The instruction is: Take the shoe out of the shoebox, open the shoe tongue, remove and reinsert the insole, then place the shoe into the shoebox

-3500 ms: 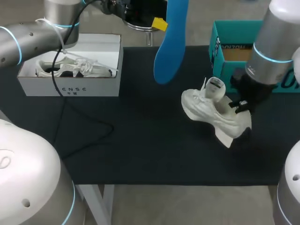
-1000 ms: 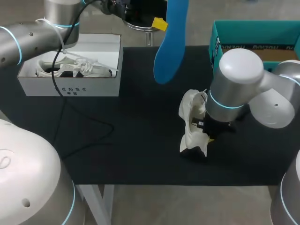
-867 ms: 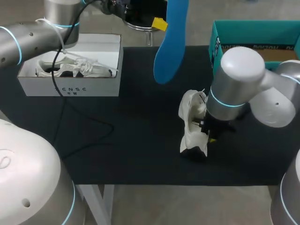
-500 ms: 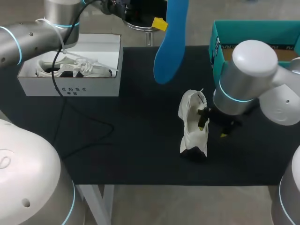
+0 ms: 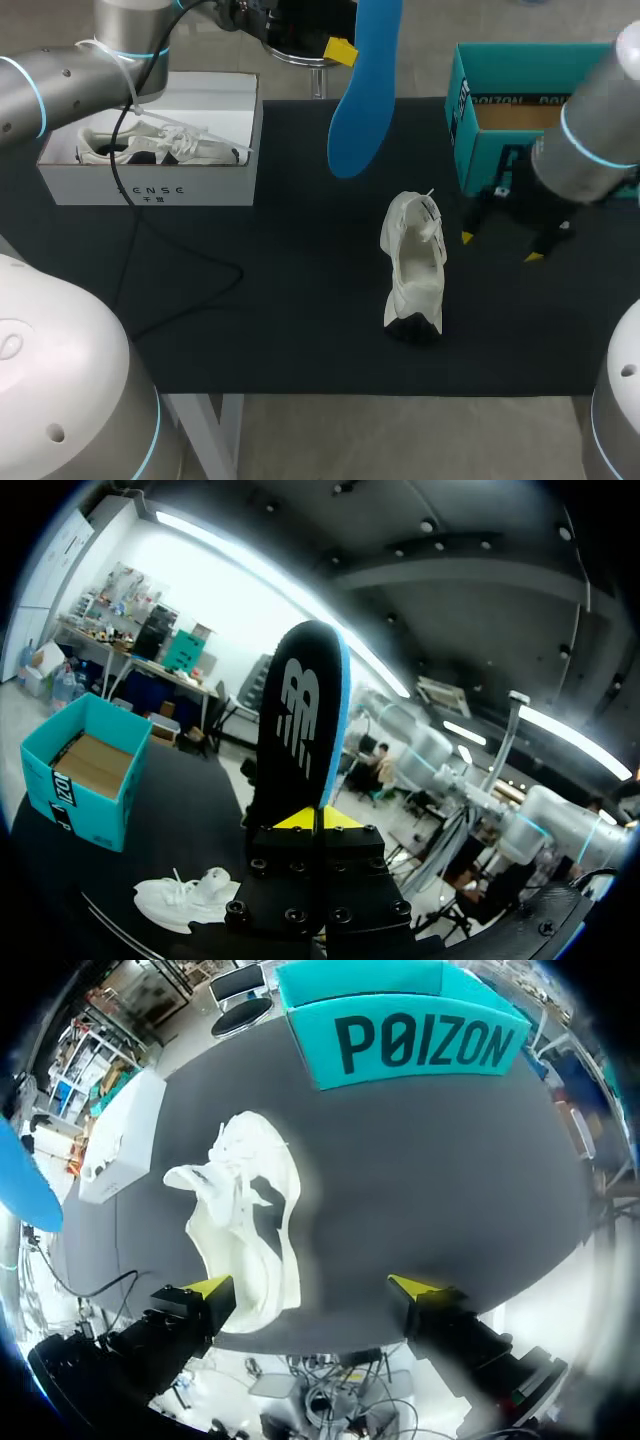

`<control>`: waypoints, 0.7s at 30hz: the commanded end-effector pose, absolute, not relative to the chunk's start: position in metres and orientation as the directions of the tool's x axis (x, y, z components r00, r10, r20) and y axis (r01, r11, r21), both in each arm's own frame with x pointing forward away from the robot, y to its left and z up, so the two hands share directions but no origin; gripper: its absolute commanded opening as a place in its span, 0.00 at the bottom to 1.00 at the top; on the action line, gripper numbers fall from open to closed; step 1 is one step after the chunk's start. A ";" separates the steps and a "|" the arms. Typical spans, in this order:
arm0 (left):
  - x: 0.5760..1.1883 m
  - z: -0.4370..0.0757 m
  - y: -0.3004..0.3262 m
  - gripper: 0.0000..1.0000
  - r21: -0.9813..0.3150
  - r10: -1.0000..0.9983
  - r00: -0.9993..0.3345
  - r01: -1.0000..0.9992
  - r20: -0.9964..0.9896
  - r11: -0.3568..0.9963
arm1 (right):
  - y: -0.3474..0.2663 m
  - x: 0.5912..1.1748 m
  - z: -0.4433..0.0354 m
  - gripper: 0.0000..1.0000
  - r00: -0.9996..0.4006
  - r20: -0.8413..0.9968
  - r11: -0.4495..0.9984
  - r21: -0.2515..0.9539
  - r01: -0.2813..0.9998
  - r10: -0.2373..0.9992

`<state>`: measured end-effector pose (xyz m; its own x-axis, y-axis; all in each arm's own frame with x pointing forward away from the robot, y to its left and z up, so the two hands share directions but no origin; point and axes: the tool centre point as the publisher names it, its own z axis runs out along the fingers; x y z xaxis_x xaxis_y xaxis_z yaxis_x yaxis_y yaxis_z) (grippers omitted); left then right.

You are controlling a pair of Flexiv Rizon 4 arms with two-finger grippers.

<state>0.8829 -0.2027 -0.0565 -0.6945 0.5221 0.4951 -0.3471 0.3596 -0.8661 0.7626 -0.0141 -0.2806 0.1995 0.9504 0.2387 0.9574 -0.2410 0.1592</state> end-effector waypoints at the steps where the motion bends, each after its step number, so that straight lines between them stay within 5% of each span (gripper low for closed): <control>1: 0.883 -0.057 -0.203 0.00 -0.866 0.522 -0.695 -0.346 0.495 0.360 | -0.041 0.752 -0.261 1.00 0.182 0.309 -0.239 0.156 0.958 0.933; 13: 0.883 -0.057 -0.203 0.00 -0.866 0.522 -0.695 -0.346 0.495 0.360 | -0.041 0.752 -0.261 1.00 0.182 0.309 -0.239 0.156 0.958 0.933; 18: 0.883 -0.057 -0.203 0.00 -0.866 0.522 -0.695 -0.346 0.495 0.360 | -0.062 0.767 -0.246 1.00 0.272 0.637 -0.141 -0.249 0.958 0.722; 21: 0.883 -0.057 -0.203 0.00 -0.866 0.522 -0.695 -0.346 0.495 0.360 | -0.069 0.775 -0.237 1.00 0.343 0.783 -0.064 -0.364 0.929 0.518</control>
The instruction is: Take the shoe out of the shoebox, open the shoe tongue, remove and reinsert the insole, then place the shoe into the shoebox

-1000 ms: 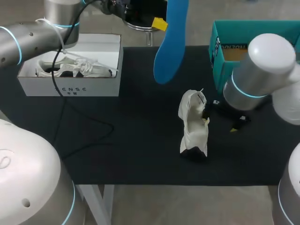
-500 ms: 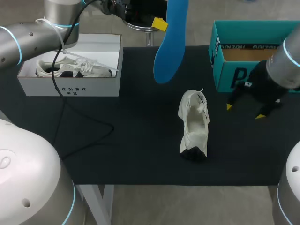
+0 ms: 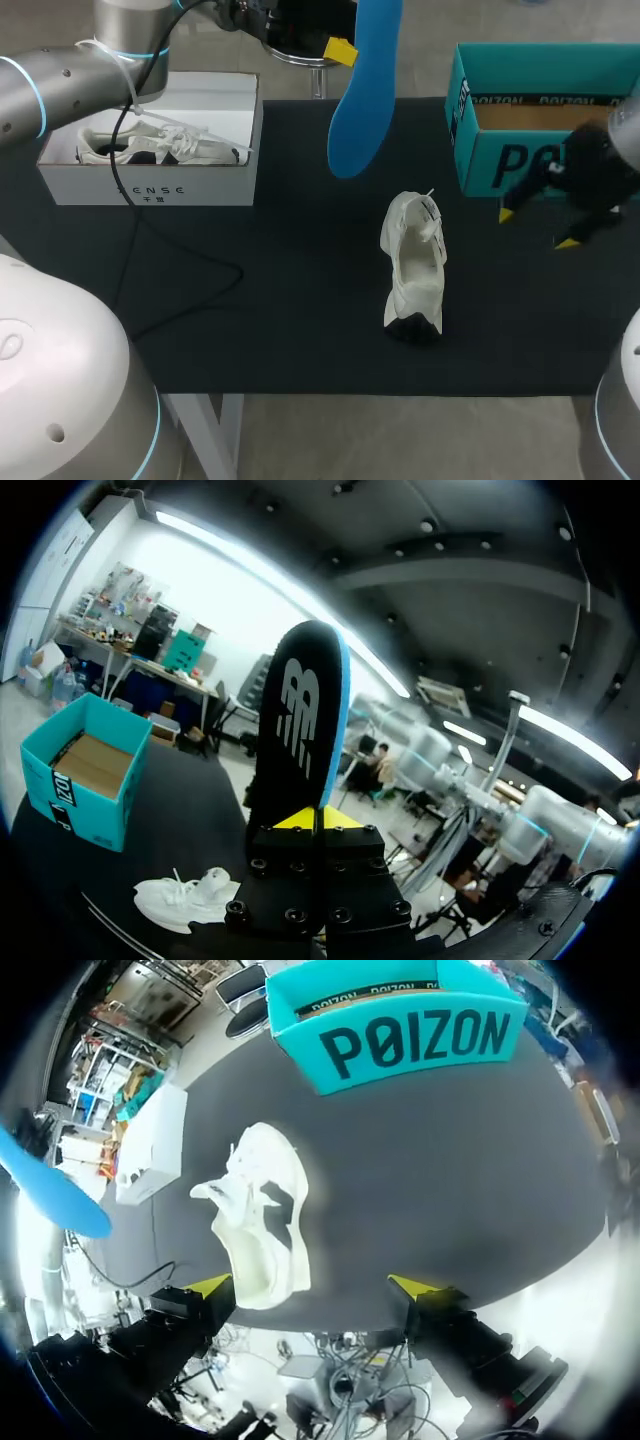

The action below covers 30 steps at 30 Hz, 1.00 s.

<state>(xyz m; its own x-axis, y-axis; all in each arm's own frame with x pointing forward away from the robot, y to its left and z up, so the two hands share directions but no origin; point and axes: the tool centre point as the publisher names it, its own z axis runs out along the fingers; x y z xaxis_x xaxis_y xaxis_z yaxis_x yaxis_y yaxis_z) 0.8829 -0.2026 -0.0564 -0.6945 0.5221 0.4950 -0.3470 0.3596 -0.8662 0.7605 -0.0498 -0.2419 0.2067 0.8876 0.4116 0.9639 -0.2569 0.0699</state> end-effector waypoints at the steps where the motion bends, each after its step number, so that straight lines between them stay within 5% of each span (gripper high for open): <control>1: 0.883 -0.057 -0.203 0.00 -0.866 0.522 -0.695 -0.346 0.495 0.360 | -0.071 0.778 -0.235 1.00 0.353 0.794 -0.033 -0.388 0.921 0.495; 8: 0.883 -0.057 -0.203 0.00 -0.866 0.522 -0.695 -0.346 0.495 0.360 | -0.089 0.794 -0.230 1.00 0.390 0.893 0.037 -0.408 0.912 0.227; 18: 0.883 -0.057 -0.203 0.00 -0.866 0.522 -0.695 -0.346 0.495 0.360 | -0.104 0.799 -0.225 1.00 0.237 0.968 0.021 -0.236 0.971 -0.085; 30: 0.883 -0.057 -0.203 0.00 -0.866 0.522 -0.695 -0.346 0.495 0.360 | -0.063 0.789 -0.207 1.00 0.168 0.981 0.015 -0.168 0.986 -0.098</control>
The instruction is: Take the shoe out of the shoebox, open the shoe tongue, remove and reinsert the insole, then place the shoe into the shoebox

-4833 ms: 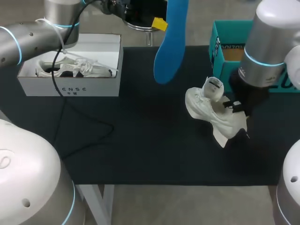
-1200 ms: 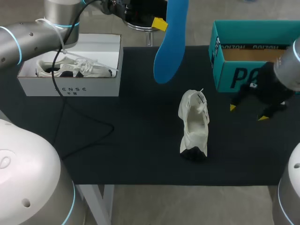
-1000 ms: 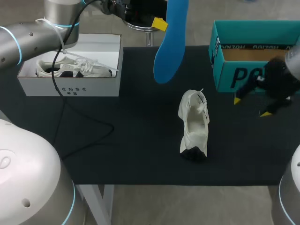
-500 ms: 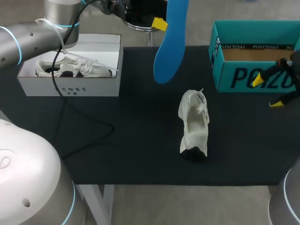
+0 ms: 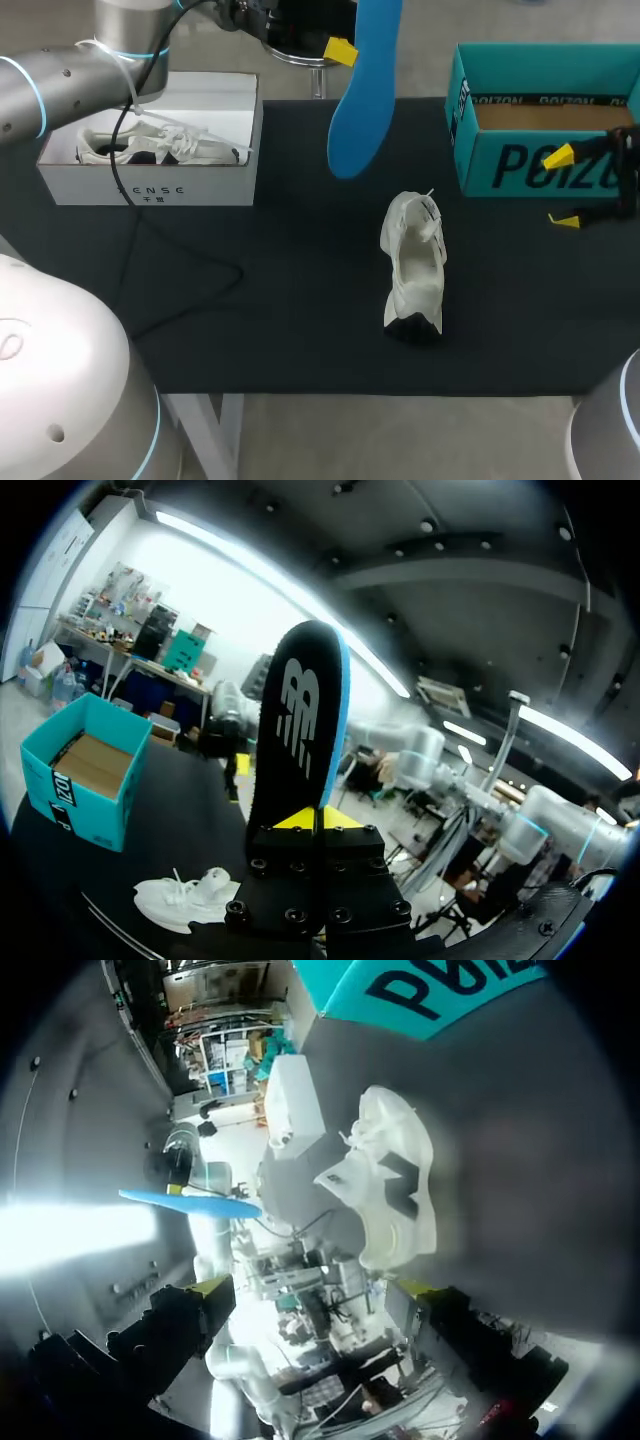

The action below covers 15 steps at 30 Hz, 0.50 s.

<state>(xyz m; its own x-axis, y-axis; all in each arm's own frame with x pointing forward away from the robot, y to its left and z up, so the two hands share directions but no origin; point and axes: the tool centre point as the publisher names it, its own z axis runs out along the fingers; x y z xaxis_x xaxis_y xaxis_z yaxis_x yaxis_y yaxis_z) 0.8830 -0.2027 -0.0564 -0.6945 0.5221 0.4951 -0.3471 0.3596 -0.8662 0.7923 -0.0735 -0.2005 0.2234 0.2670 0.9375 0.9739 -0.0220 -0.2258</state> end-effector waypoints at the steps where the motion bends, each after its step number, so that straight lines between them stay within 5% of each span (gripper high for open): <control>1: 0.883 -0.057 -0.203 0.00 -0.866 0.522 -0.695 -0.346 0.495 0.360 | -0.061 0.787 -0.206 1.00 0.165 0.980 0.018 -0.164 0.986 -0.108; 15: 0.883 -0.057 -0.203 0.00 -0.866 0.522 -0.695 -0.346 0.495 0.360 | -0.014 0.769 -0.198 1.00 0.163 0.980 -0.131 -0.178 0.975 -0.119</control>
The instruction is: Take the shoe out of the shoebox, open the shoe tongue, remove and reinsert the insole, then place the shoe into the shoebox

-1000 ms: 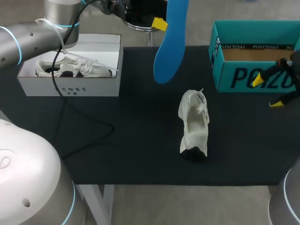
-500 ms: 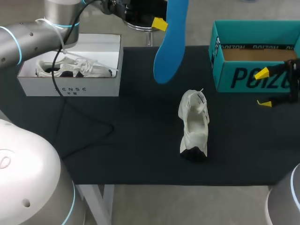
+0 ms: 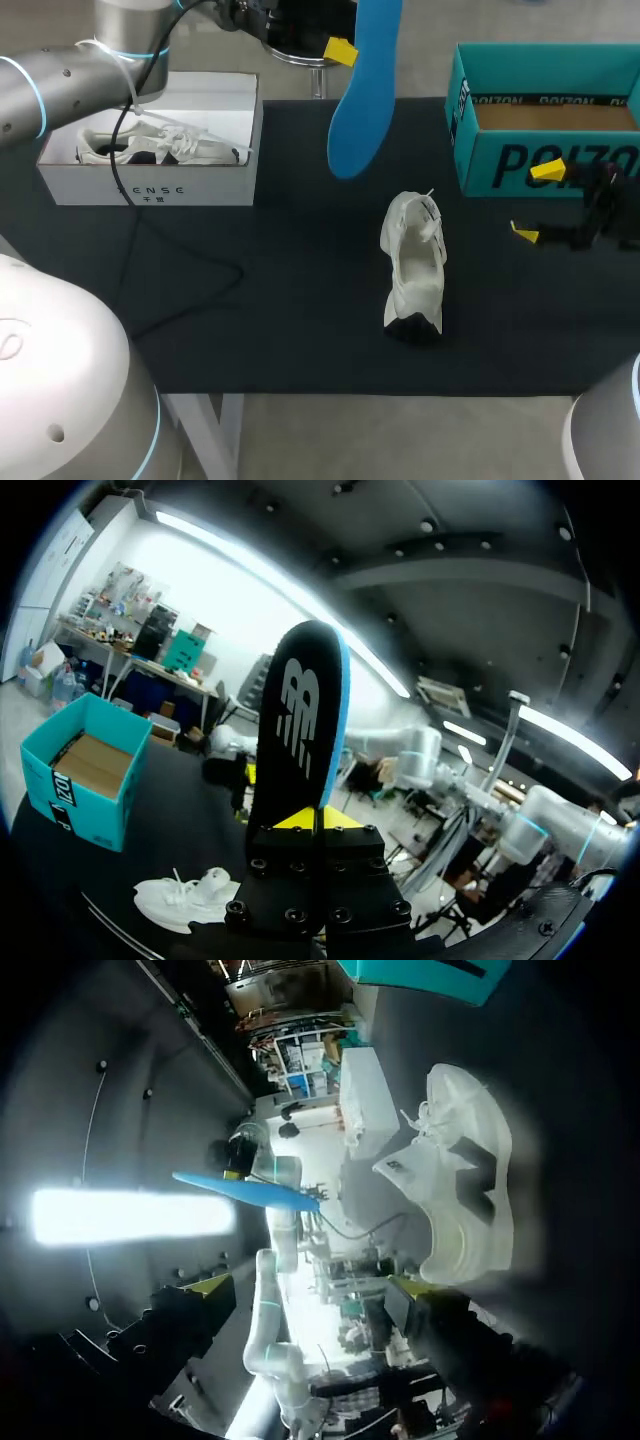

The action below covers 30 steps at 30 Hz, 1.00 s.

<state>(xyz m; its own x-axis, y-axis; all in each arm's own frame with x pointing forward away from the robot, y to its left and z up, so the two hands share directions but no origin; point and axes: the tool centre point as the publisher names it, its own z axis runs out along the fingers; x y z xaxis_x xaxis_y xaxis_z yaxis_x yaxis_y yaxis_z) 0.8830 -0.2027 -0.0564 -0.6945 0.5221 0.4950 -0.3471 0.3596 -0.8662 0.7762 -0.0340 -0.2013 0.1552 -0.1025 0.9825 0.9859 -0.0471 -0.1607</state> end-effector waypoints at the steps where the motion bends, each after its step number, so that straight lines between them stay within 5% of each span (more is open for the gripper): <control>1: 0.883 -0.057 -0.203 0.00 -0.866 0.522 -0.695 -0.346 0.495 0.360 | -0.009 0.770 -0.197 1.00 0.165 0.979 -0.138 -0.181 0.974 -0.119; 30: 0.883 -0.057 -0.203 0.00 -0.866 0.522 -0.695 -0.346 0.495 0.360 | 0.125 0.791 -0.198 1.00 0.274 0.959 -0.128 -0.282 0.951 -0.077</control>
<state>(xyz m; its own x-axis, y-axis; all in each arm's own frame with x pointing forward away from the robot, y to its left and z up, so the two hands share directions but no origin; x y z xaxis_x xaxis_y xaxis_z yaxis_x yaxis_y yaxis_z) 0.8829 -0.2027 -0.0565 -0.6945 0.5221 0.4951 -0.3471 0.3596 -0.8662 0.7791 0.1123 -0.1929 0.2687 -0.0824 0.9597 0.9493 -0.1461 -0.2783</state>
